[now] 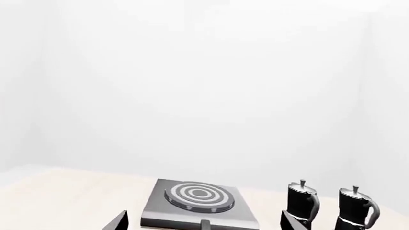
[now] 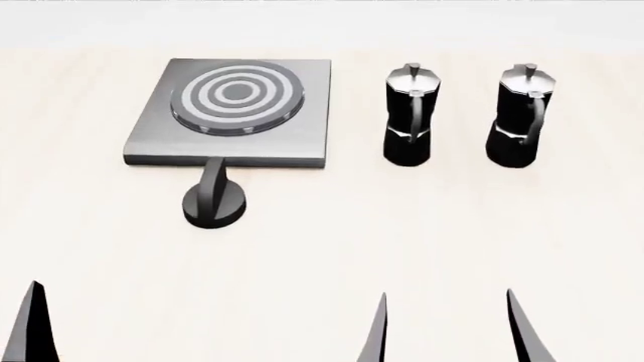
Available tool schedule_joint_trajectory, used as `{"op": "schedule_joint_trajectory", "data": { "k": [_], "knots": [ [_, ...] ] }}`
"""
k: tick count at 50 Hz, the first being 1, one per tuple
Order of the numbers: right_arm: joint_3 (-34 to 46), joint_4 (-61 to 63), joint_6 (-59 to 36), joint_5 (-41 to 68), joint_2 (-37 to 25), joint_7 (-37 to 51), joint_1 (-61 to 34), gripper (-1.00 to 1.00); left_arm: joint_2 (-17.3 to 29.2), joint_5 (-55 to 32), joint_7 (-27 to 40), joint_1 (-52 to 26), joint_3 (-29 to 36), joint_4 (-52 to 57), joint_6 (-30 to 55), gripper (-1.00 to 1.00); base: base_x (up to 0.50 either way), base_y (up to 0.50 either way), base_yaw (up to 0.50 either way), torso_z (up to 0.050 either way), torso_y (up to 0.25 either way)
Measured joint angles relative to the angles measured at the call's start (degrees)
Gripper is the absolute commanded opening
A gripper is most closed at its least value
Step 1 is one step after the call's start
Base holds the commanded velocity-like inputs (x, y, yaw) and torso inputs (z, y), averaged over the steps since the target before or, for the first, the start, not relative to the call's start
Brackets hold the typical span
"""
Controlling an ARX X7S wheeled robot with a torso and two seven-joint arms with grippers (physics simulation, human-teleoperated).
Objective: Turn off the stove.
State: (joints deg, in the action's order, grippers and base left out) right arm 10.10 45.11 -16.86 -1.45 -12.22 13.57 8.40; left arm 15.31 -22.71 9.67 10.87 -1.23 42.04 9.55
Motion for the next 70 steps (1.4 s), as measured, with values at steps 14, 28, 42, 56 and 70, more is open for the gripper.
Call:
{"op": "schedule_joint_trajectory", "data": {
  "k": [14, 28, 42, 56, 70],
  "knots": [
    [0.6, 0.2, -0.2, 0.5, -0.6, 0.9, -0.1, 1.00, 0.2, 0.4, 0.4, 0.2, 0.5, -0.2, -0.8, 1.00, 0.28, 0.00, 0.00, 0.000, 0.000],
    [1.2, 0.2, -0.4, 0.9, -1.4, 1.7, -0.3, 1.00, 0.5, 0.2, 0.7, 0.4, 0.9, -0.3, -1.2, 1.00, 0.28, 0.00, 0.00, 0.000, 0.000],
    [1.6, 0.1, -0.2, 1.3, -2.1, 2.5, -0.3, 1.00, 0.9, -0.3, 1.1, 0.4, 1.1, -0.5, -1.1, 1.00, 0.28, 0.00, 0.00, 0.000, 0.000],
    [1.9, -0.5, 0.4, 1.8, -2.7, 3.2, -0.3, 1.00, 1.5, -1.5, 1.5, 0.1, 1.3, -0.7, -0.2, 1.00, 0.28, 0.00, 0.00, 0.000, 0.000],
    [2.4, -0.7, 0.5, 2.0, -3.2, 3.9, -0.4, 1.00, 1.7, -1.5, 1.8, 0.1, 1.6, -1.0, -0.6, 1.00, 0.24, 0.00, 0.00, 0.000, 0.001]
  ]
}}
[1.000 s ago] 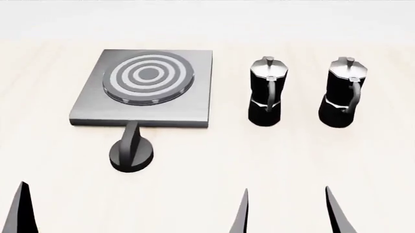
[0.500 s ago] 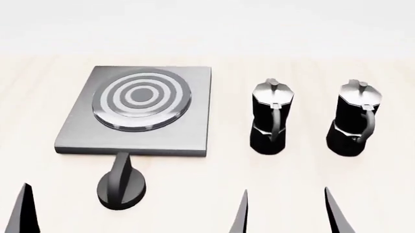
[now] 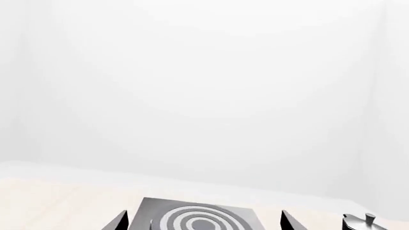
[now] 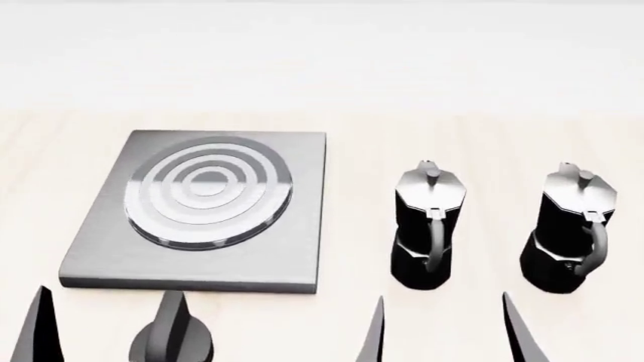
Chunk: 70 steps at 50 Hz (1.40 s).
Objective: Turn off the stove.
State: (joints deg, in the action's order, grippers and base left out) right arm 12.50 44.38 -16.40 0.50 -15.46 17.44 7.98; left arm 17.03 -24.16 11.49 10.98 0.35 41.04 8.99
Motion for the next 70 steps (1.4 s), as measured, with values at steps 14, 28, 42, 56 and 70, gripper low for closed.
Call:
{"op": "schedule_joint_trajectory", "data": {
  "k": [14, 28, 42, 56, 70],
  "knots": [
    [0.2, 0.0, 0.0, 0.4, -0.5, 0.6, -0.1, 1.00, 0.2, 0.3, 0.3, 0.0, 0.4, -0.3, -0.4, 1.00, 0.05, 0.00, 0.00, 0.000, -0.021],
    [0.6, 0.0, -0.4, 0.7, -0.9, 1.1, -0.5, 1.00, 0.5, 1.0, 0.5, -0.1, 1.0, -0.6, -1.0, 1.00, 0.00, 0.00, 0.00, 0.000, -0.158],
    [0.9, -0.3, -0.5, 1.1, -1.3, 1.5, -0.6, 1.00, 0.7, 1.3, 0.7, -0.1, 1.4, -1.0, -1.4, 1.00, 0.00, 0.00, 0.00, 0.000, -0.187],
    [1.3, -0.5, -0.5, 1.2, -1.7, 2.0, -0.7, 1.00, 1.0, 1.1, 1.1, -0.1, 1.6, -1.2, -1.6, 1.00, 0.00, 0.00, 0.00, 0.000, -0.182],
    [1.6, -0.6, -0.3, 1.4, -2.1, 2.4, -0.6, 1.00, 1.2, 0.9, 1.4, 0.1, 1.8, -1.1, -1.8, 1.00, 0.00, 0.00, 0.00, 0.000, -0.150]
  ]
}}
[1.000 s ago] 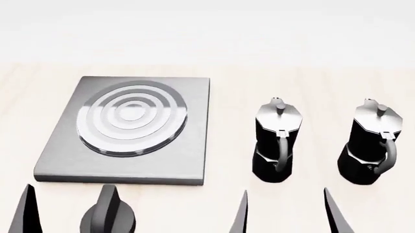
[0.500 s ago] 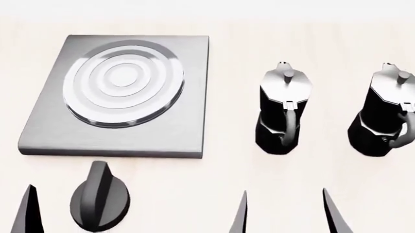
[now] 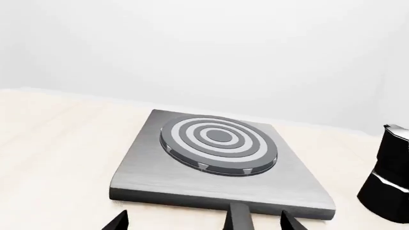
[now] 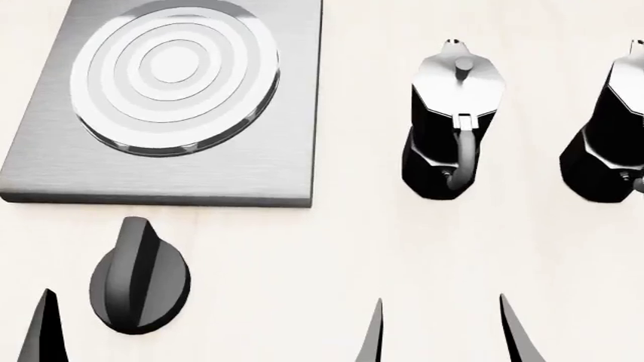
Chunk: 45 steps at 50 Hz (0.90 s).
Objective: Turn off the stove.
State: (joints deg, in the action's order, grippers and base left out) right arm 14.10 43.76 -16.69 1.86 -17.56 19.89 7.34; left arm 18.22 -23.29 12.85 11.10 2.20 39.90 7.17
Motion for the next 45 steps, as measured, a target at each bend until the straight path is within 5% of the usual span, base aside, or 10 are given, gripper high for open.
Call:
{"op": "schedule_joint_trajectory", "data": {
  "k": [24, 45],
  "knots": [
    [0.3, -0.5, 0.4, 0.7, -0.6, 0.5, -0.2, 1.00, 0.4, -2.1, 1.7, 0.4, 1.6, 5.1, 2.1, 1.00, 0.00, 0.00, 0.00, 0.000, -0.013],
    [0.3, -1.1, 0.8, 1.7, -1.0, 0.9, -0.3, 1.00, -2.6, 0.2, 5.2, -7.7, 9.9, 5.8, 8.3, 1.00, 0.00, 0.00, 0.00, 0.000, 0.000]
  ]
}}
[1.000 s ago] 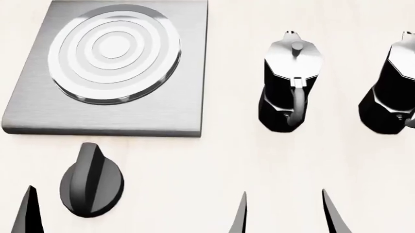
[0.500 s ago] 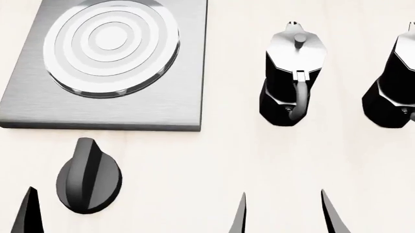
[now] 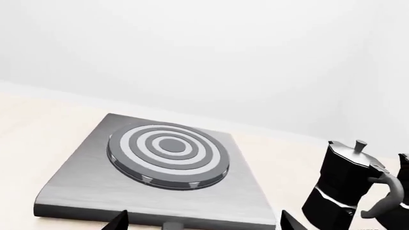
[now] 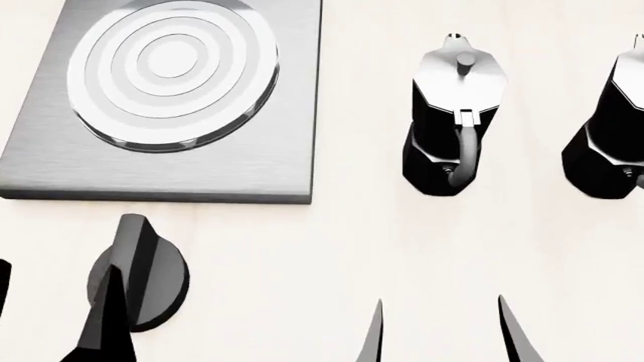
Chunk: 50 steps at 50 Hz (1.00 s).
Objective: Turn off the stove.
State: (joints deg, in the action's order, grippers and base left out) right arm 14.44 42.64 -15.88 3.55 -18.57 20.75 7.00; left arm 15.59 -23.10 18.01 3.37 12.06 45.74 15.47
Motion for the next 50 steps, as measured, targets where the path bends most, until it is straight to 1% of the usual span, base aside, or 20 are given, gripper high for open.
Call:
{"op": "schedule_joint_trajectory", "data": {
  "k": [10, 21, 32, 50],
  "knots": [
    [0.1, -0.2, 0.0, 0.2, -0.2, 0.2, -0.1, 1.00, -1.7, 1.8, 1.0, -3.4, 3.1, -3.7, 0.4, 1.00, 0.00, 0.00, 0.00, 0.000, 0.000],
    [0.3, -0.5, 0.1, 0.4, -0.5, 0.4, -0.2, 1.00, -3.3, 5.7, 1.8, -6.0, 5.6, -10.7, -3.0, 1.00, 0.00, 0.00, 0.00, 0.000, 0.000],
    [0.4, -0.7, 0.2, 0.6, -0.7, 0.7, -0.2, 1.00, -4.0, 8.7, 2.5, -7.3, 6.6, -17.4, -6.8, 1.00, 0.00, 0.00, 0.00, 0.000, 0.000],
    [0.8, -0.9, 0.2, 0.8, -1.0, 1.0, -0.3, 1.00, -4.0, 11.8, 3.1, -8.2, 7.2, -26.1, -12.4, 1.00, 0.00, 0.00, 0.00, 0.000, 0.000]
  ]
}}
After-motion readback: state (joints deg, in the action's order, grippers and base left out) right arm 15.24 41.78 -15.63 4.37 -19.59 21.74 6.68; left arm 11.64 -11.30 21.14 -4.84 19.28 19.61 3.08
